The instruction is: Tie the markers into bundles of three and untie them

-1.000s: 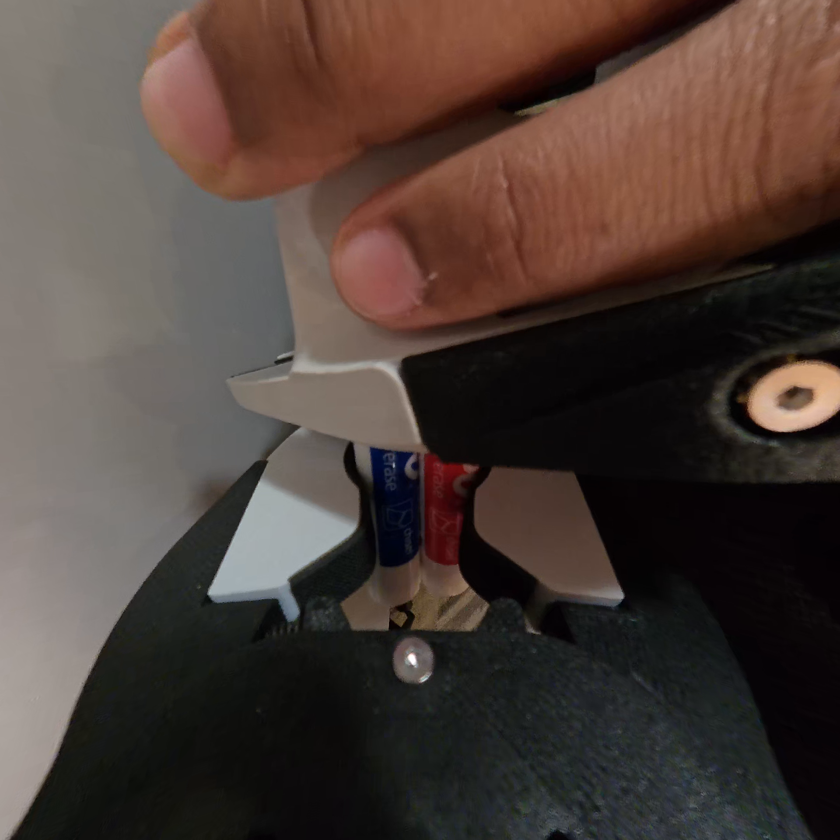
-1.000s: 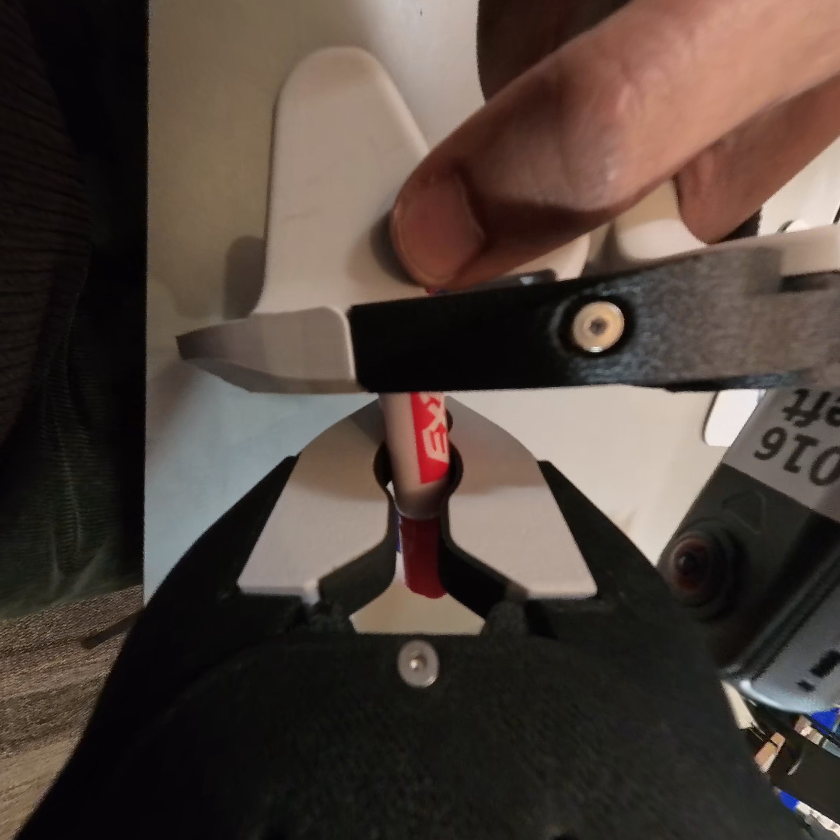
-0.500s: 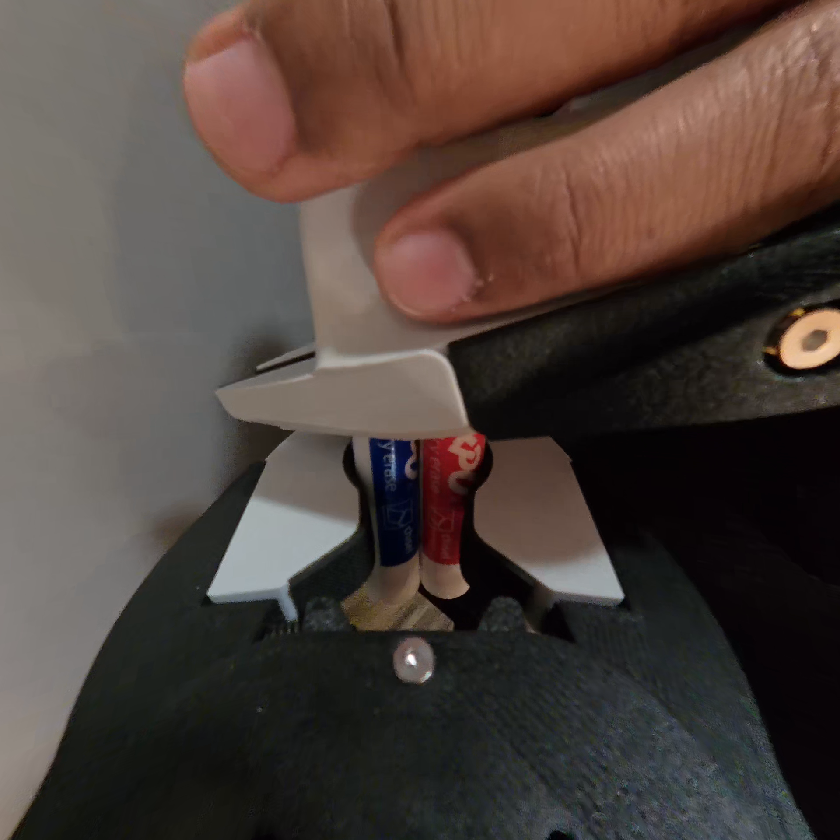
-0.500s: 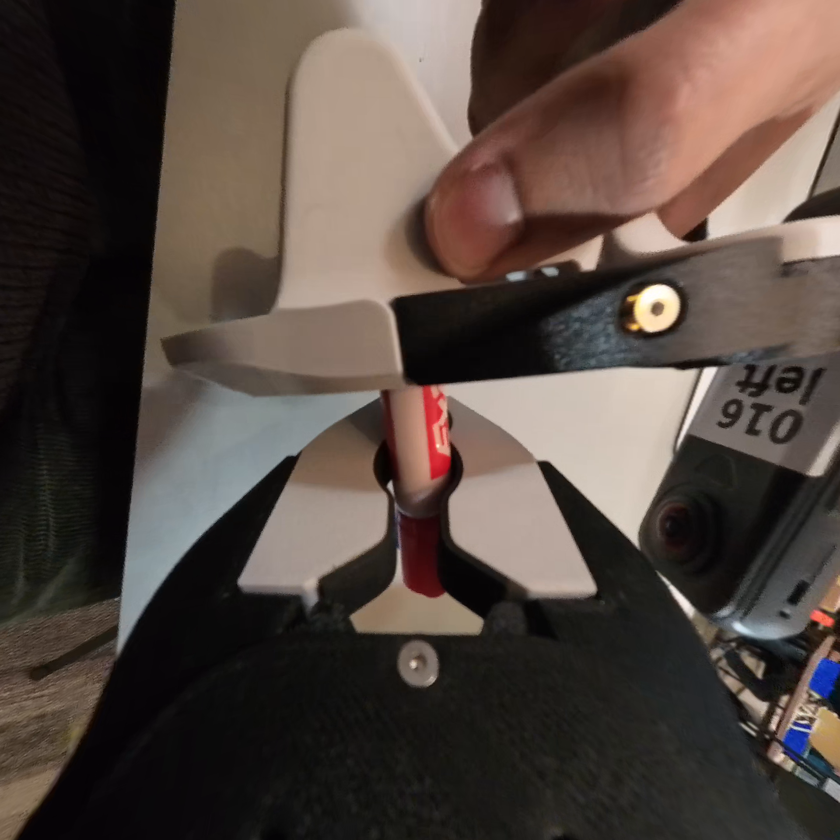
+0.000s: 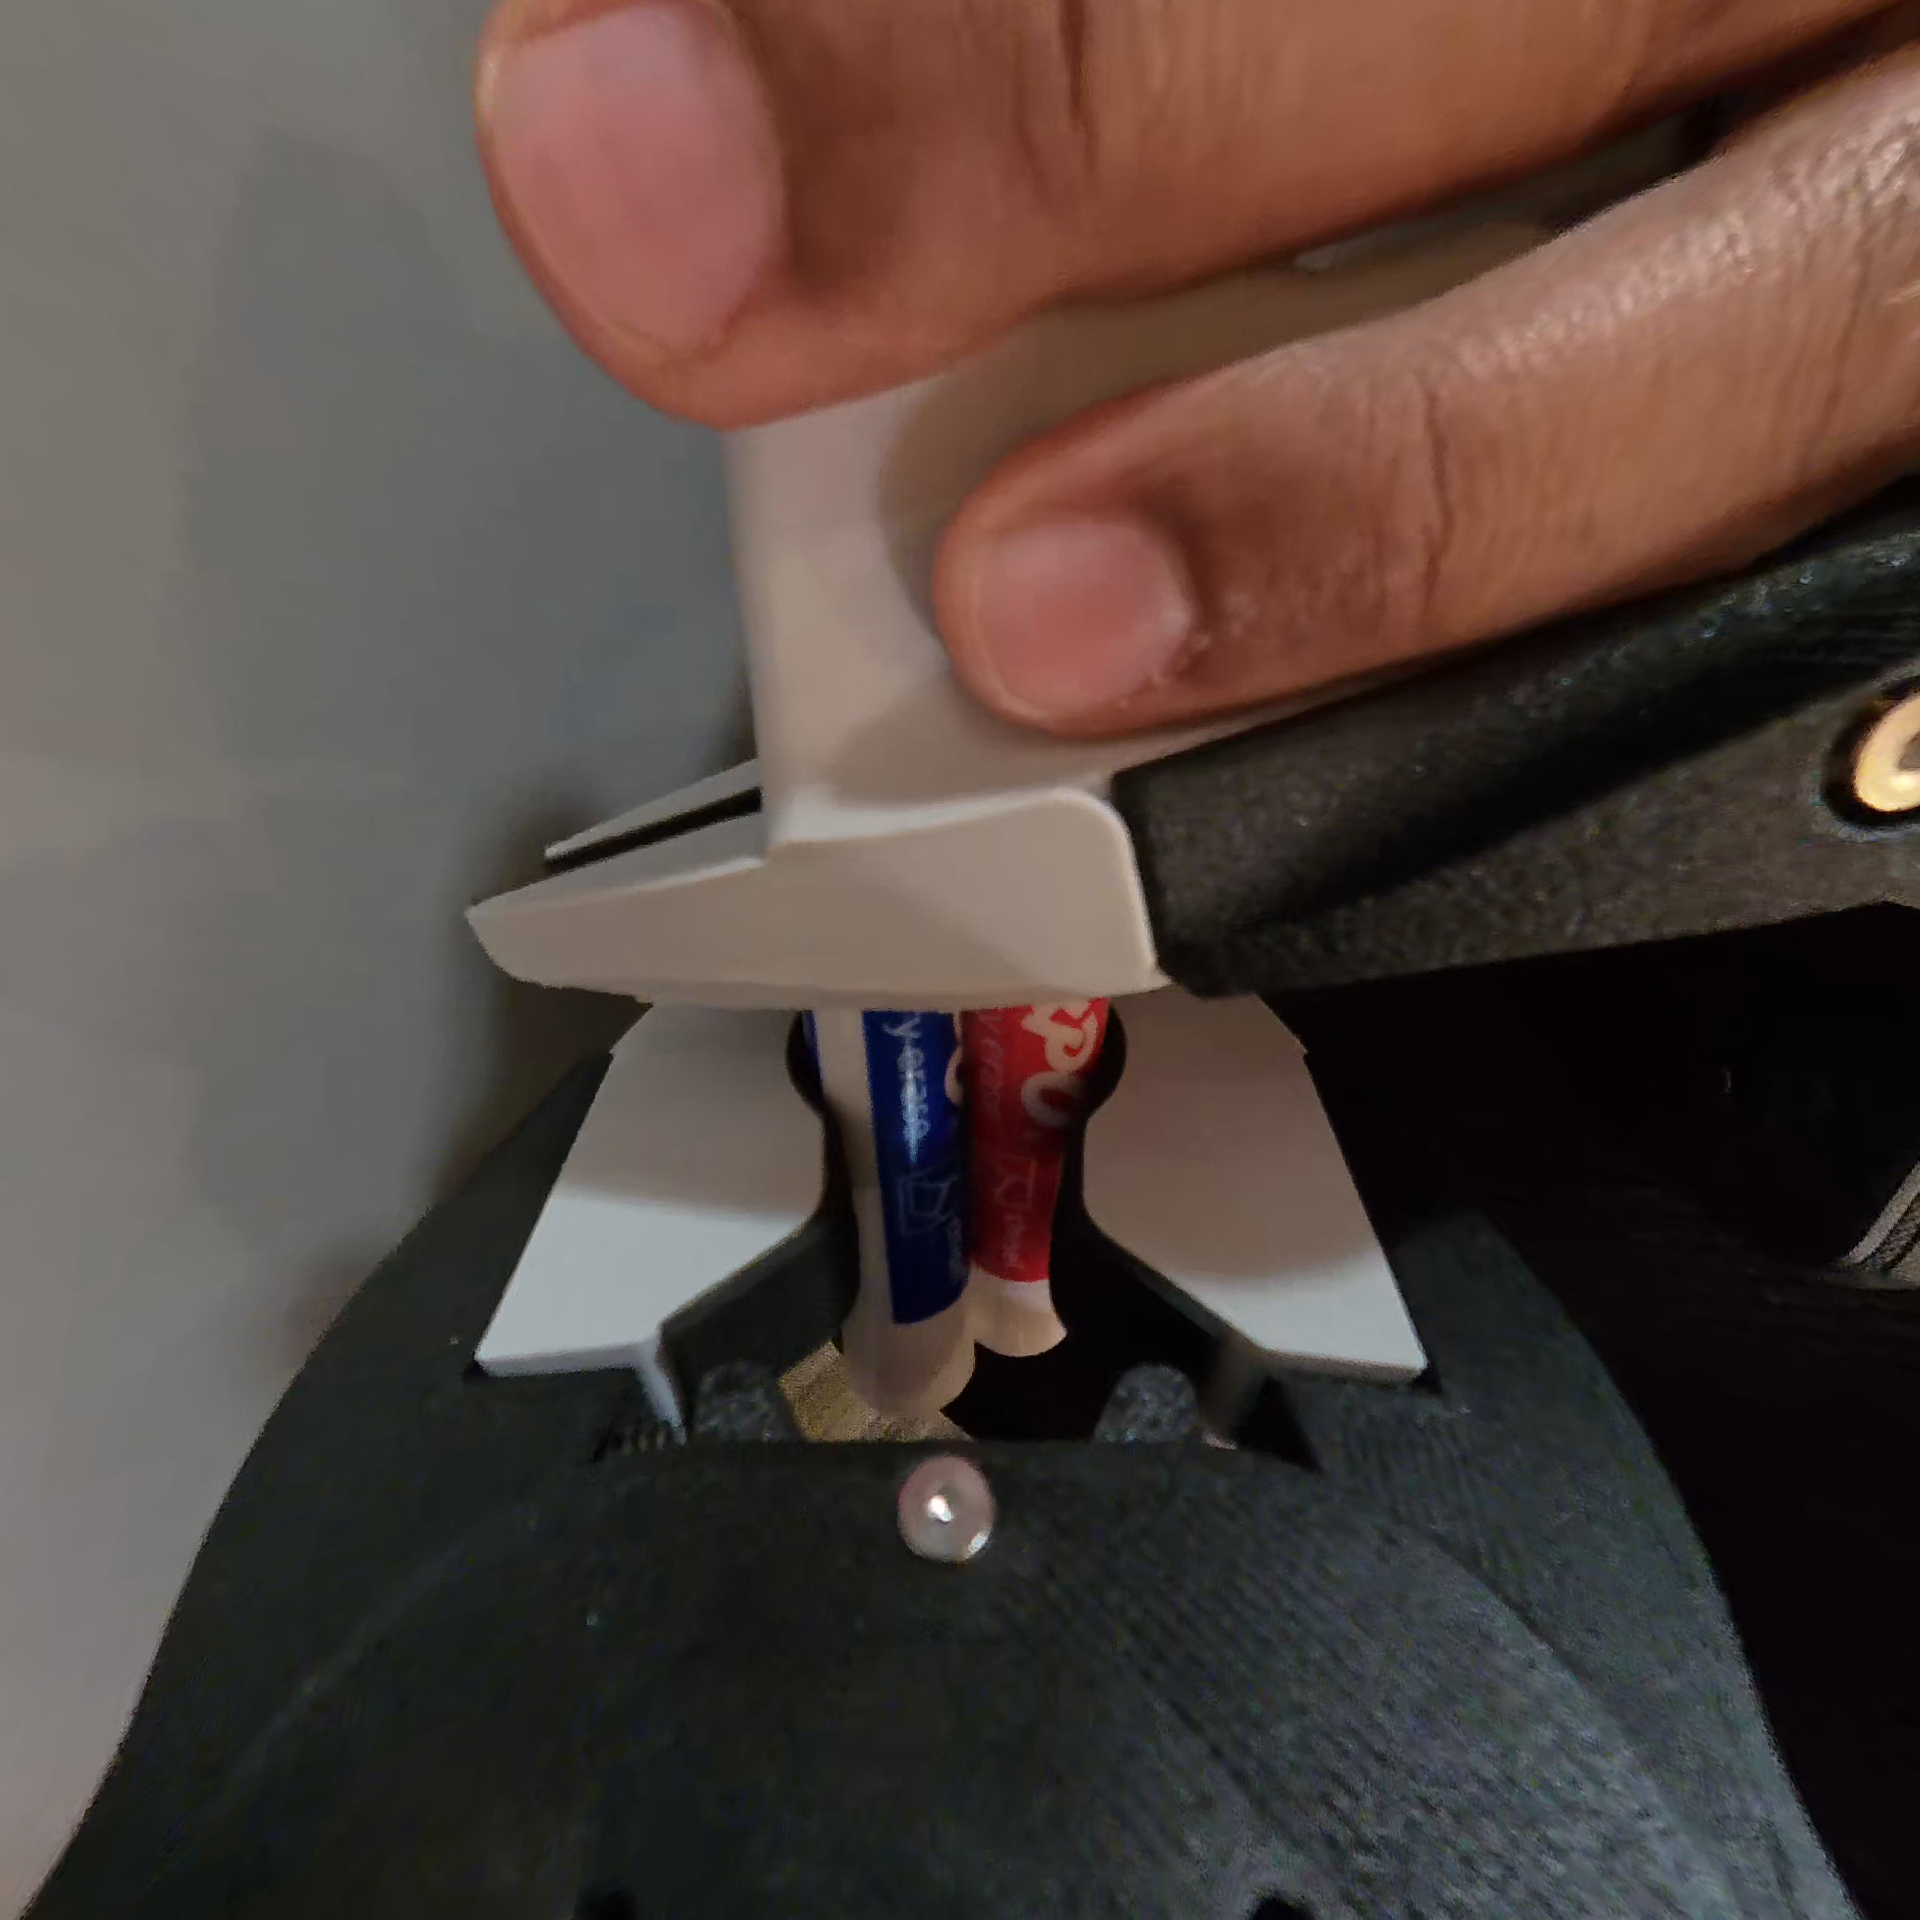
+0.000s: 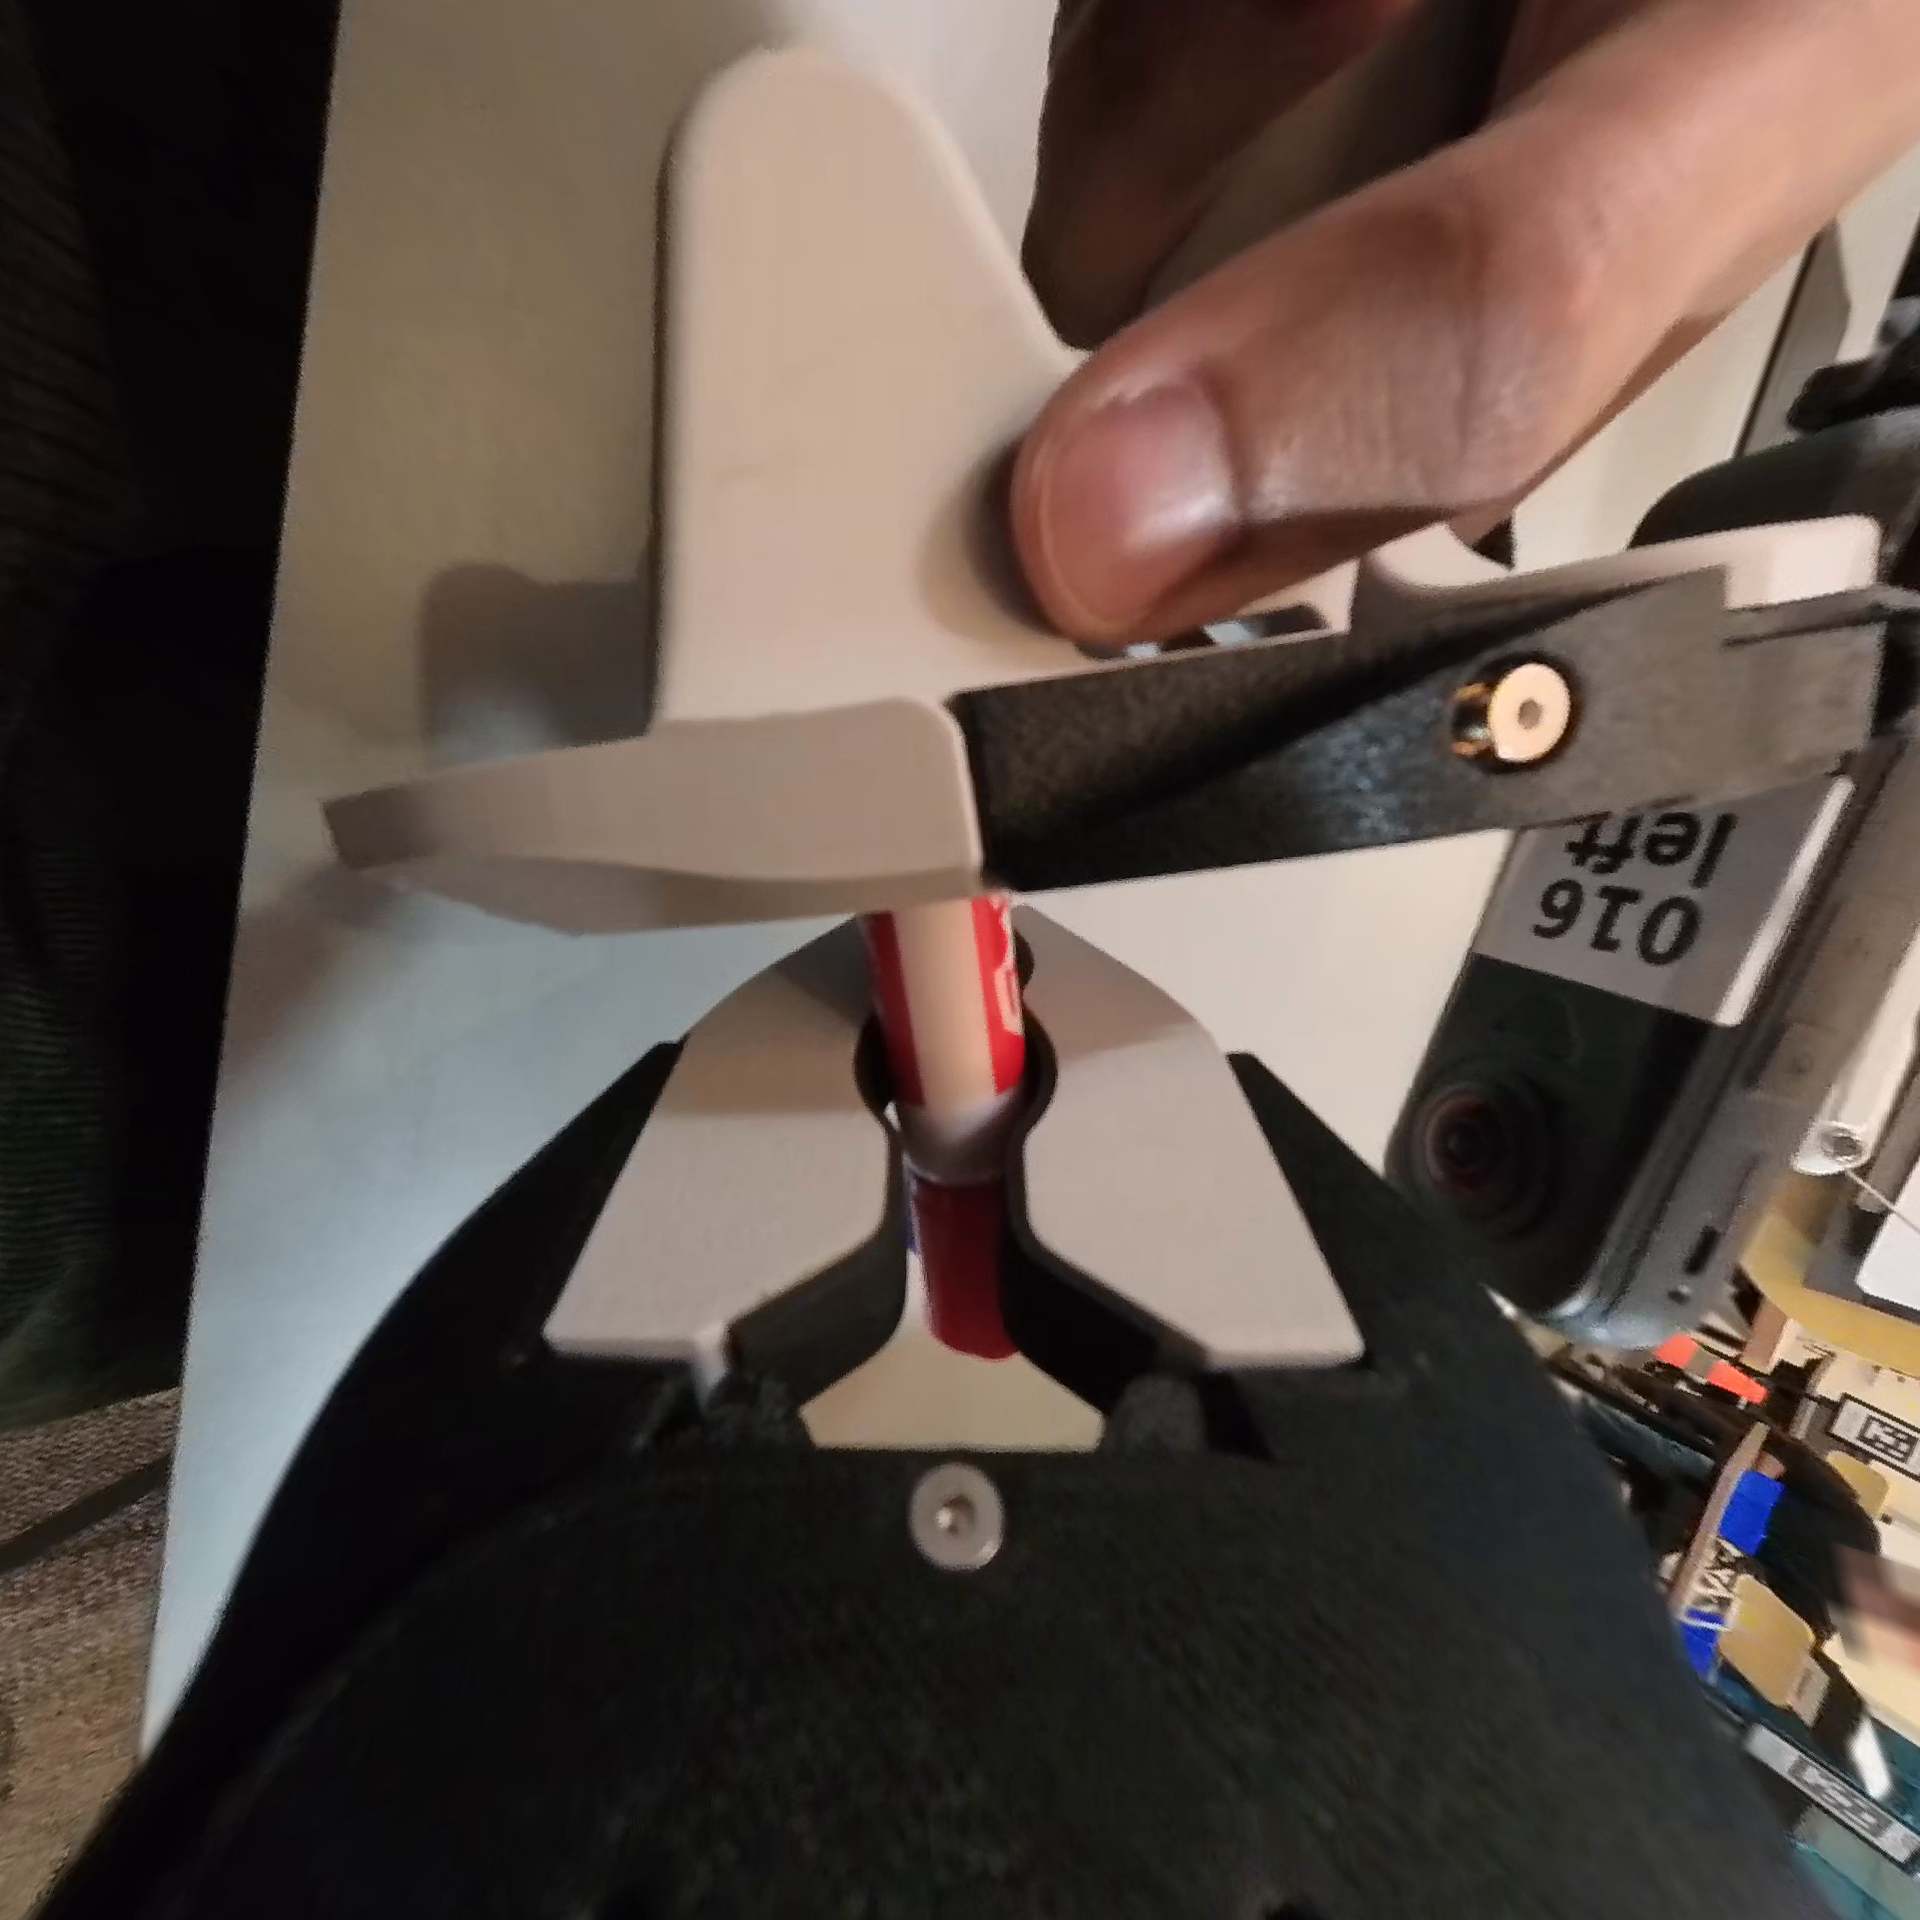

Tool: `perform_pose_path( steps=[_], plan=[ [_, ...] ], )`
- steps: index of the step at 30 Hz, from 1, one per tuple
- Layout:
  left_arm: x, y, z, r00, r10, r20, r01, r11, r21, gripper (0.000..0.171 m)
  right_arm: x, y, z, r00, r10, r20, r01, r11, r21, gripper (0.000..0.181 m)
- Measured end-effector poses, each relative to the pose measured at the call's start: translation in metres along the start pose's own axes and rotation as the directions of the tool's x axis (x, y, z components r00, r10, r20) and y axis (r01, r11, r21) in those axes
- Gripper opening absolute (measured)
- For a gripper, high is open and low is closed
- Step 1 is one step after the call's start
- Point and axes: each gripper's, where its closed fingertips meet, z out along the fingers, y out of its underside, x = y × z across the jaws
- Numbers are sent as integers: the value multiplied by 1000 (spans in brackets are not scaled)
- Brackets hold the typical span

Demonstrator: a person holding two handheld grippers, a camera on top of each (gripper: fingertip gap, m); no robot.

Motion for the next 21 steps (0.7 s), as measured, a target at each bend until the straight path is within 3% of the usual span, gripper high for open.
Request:
perform_pose_path(
  steps=[15,21],
  plan=[
    [-4,-4,-5,999,-11,34,9,998,65,41,13,18,-2,998,27,-59,-31,998,-53,26],
    [-24,-5,-30,981,-20,192,-12,987,162,41,33,53,-11,984,114,-139,-127,988,-89,29]
  ],
)
